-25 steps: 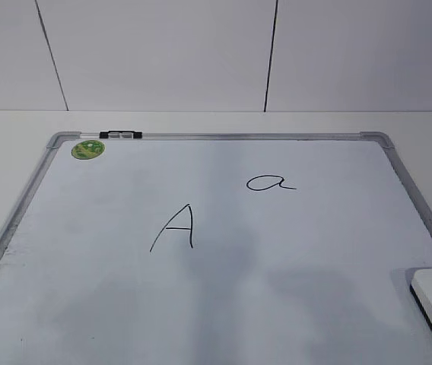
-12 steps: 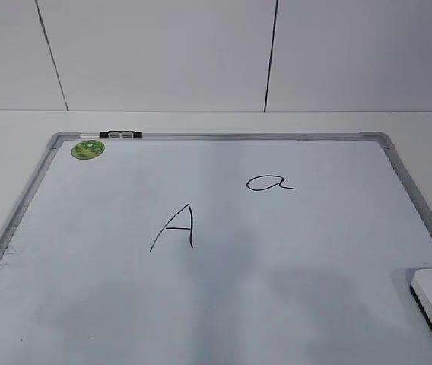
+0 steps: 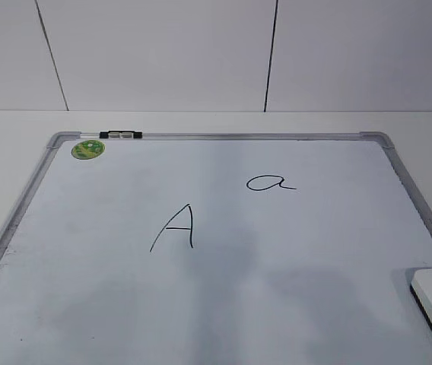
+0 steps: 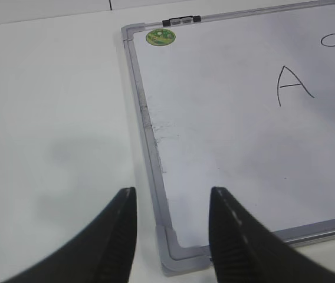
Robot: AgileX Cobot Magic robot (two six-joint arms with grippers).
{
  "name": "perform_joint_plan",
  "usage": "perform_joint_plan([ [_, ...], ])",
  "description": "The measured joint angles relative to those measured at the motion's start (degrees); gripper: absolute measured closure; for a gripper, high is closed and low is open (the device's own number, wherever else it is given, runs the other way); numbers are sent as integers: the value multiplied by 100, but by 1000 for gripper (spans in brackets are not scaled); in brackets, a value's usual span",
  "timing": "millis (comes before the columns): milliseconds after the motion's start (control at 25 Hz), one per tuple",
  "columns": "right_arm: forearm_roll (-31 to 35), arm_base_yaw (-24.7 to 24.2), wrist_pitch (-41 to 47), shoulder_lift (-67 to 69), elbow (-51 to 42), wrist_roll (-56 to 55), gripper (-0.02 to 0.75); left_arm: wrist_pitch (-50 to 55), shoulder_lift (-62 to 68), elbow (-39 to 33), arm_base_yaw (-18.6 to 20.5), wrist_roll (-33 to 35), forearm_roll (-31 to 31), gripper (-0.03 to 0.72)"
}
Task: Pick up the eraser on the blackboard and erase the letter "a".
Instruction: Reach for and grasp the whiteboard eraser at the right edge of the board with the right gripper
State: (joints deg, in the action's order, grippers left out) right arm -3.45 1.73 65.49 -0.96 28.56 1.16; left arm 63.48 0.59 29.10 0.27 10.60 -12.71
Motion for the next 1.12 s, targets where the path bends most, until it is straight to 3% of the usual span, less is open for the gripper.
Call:
perform_joint_plan([
  [360, 25, 0, 0, 93, 206, 0, 146, 0, 0, 0, 0, 0, 0, 381],
  [680, 25, 0, 25, 1679, 786, 12, 146, 0, 0, 0, 0, 0, 0, 381],
  [1120, 419, -9, 290, 3147, 862, 278, 146, 0, 0, 0, 0, 0, 0, 381],
])
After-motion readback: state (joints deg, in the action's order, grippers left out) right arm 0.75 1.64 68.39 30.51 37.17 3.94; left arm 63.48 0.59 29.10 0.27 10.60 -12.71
